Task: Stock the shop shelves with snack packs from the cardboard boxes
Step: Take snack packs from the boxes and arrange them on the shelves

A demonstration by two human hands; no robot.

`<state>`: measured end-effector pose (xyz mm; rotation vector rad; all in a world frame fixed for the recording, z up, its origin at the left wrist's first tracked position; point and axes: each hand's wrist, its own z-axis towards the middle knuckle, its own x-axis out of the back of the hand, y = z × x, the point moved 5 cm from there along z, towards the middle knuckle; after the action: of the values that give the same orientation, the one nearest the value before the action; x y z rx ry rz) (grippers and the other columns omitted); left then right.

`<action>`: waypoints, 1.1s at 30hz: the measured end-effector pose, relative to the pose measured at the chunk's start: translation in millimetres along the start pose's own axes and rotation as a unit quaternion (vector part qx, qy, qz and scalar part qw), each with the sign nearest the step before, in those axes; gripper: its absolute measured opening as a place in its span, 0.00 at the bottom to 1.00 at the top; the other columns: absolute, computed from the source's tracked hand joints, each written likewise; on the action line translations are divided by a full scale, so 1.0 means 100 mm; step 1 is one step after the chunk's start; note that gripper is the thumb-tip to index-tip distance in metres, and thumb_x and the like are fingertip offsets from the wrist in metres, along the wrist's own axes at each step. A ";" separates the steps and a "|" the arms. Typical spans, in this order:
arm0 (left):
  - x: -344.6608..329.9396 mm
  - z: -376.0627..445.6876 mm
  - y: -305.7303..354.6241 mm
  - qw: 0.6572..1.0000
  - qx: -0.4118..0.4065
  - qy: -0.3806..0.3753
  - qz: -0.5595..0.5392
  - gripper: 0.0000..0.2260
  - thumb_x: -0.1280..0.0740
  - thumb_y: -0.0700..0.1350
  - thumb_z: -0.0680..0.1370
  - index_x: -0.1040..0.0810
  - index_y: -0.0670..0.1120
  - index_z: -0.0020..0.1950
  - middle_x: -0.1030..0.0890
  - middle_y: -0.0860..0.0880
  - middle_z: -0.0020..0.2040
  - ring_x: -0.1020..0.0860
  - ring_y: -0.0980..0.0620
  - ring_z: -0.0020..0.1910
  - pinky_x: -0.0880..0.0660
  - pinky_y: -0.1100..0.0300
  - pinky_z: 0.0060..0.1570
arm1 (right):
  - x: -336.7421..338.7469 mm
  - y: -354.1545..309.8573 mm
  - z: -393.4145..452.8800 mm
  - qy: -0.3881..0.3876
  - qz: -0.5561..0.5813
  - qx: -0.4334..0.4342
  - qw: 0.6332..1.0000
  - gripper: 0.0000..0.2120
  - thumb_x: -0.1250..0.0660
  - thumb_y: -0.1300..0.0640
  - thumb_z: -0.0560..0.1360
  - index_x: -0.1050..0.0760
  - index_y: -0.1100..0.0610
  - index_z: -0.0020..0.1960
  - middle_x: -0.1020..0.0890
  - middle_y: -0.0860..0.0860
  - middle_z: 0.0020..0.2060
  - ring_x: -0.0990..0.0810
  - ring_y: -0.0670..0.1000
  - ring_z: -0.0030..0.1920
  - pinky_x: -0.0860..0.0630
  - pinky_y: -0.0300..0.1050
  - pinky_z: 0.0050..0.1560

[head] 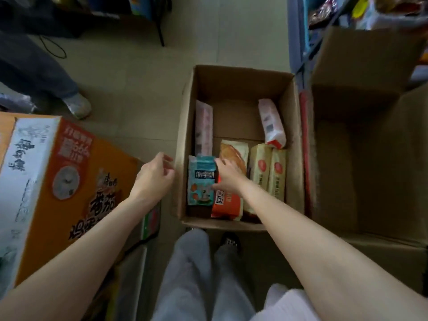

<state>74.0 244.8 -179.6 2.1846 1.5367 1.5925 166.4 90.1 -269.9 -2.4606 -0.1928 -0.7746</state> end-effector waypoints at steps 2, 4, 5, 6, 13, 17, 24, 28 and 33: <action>-0.05 0.18 -0.15 1.000 0.012 -0.014 -0.009 0.10 0.39 0.41 0.79 0.29 0.46 0.60 0.24 0.52 0.49 0.25 0.54 0.48 0.29 0.64 0.40 | -0.12 -0.03 0.34 -0.015 -0.005 -0.013 1.000 0.44 0.29 0.51 0.71 0.52 0.57 0.77 0.44 0.58 0.74 0.49 0.61 0.74 0.49 0.56 0.73; -0.10 0.32 -0.27 0.999 0.014 -0.025 -0.027 0.10 0.38 0.41 0.79 0.28 0.46 0.59 0.23 0.52 0.50 0.24 0.55 0.49 0.28 0.65 0.40 | -0.19 -0.06 0.54 -0.004 -0.046 -0.030 0.998 0.45 0.28 0.51 0.71 0.52 0.57 0.77 0.44 0.58 0.74 0.49 0.61 0.74 0.50 0.56 0.73; -0.11 0.37 -0.31 0.999 0.015 -0.025 -0.033 0.10 0.38 0.41 0.78 0.28 0.46 0.60 0.22 0.52 0.51 0.23 0.55 0.50 0.27 0.65 0.42 | -0.18 -0.07 0.58 0.009 -0.074 -0.040 0.996 0.44 0.28 0.50 0.71 0.51 0.59 0.76 0.42 0.58 0.73 0.47 0.61 0.73 0.48 0.56 0.72; -0.10 0.40 -0.34 0.999 0.017 -0.024 -0.039 0.10 0.38 0.40 0.78 0.28 0.46 0.60 0.22 0.51 0.51 0.23 0.54 0.51 0.26 0.63 0.44 | -0.16 -0.08 0.59 0.017 -0.098 -0.046 0.994 0.43 0.28 0.50 0.71 0.49 0.60 0.76 0.40 0.58 0.72 0.44 0.61 0.72 0.47 0.55 0.72; -0.07 0.46 -0.26 0.998 0.006 -0.035 -0.053 0.09 0.39 0.40 0.78 0.27 0.45 0.58 0.22 0.49 0.51 0.24 0.53 0.51 0.25 0.59 0.48 | -0.13 -0.11 0.42 -0.036 -0.193 -0.029 0.980 0.22 0.30 0.52 0.72 0.28 0.59 0.64 0.36 0.59 0.68 0.43 0.62 0.70 0.44 0.57 0.70; -0.01 0.44 0.01 0.997 -0.018 -0.063 -0.043 0.09 0.39 0.40 0.78 0.27 0.45 0.58 0.22 0.50 0.49 0.24 0.54 0.49 0.28 0.65 0.39 | 0.18 -0.27 0.09 0.052 -0.186 0.005 0.981 0.09 0.33 0.57 0.74 0.21 0.58 0.53 0.30 0.58 0.61 0.38 0.60 0.65 0.40 0.54 0.67; 0.07 0.22 0.85 0.984 -0.071 -0.161 -0.018 0.16 0.37 0.41 0.78 0.32 0.43 0.65 0.25 0.45 0.62 0.27 0.49 0.60 0.30 0.59 0.52 | 1.25 -0.33 -0.72 0.200 -0.059 -0.015 0.978 0.06 0.33 0.56 0.74 0.22 0.55 0.49 0.31 0.55 0.56 0.36 0.56 0.61 0.35 0.52 0.61; 0.03 0.18 0.78 0.985 -0.069 -0.155 0.017 0.15 0.38 0.42 0.79 0.31 0.42 0.65 0.25 0.44 0.61 0.26 0.49 0.58 0.29 0.61 0.48 | 1.05 -0.15 -0.72 0.132 -0.022 -0.061 0.989 0.10 0.32 0.52 0.74 0.26 0.52 0.53 0.30 0.55 0.60 0.36 0.58 0.65 0.37 0.53 0.64; 0.00 0.25 0.12 0.988 -0.079 -0.114 0.072 0.12 0.38 0.42 0.78 0.29 0.44 0.61 0.24 0.46 0.56 0.25 0.51 0.53 0.28 0.61 0.47 | 0.33 0.06 -0.23 0.058 -0.008 -0.075 0.995 0.37 0.28 0.52 0.71 0.43 0.57 0.74 0.38 0.57 0.72 0.42 0.59 0.73 0.40 0.56 0.71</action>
<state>100.6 251.0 -185.4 2.3373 1.1734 1.3851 184.1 71.4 -238.5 -2.5468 -0.1140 -0.9689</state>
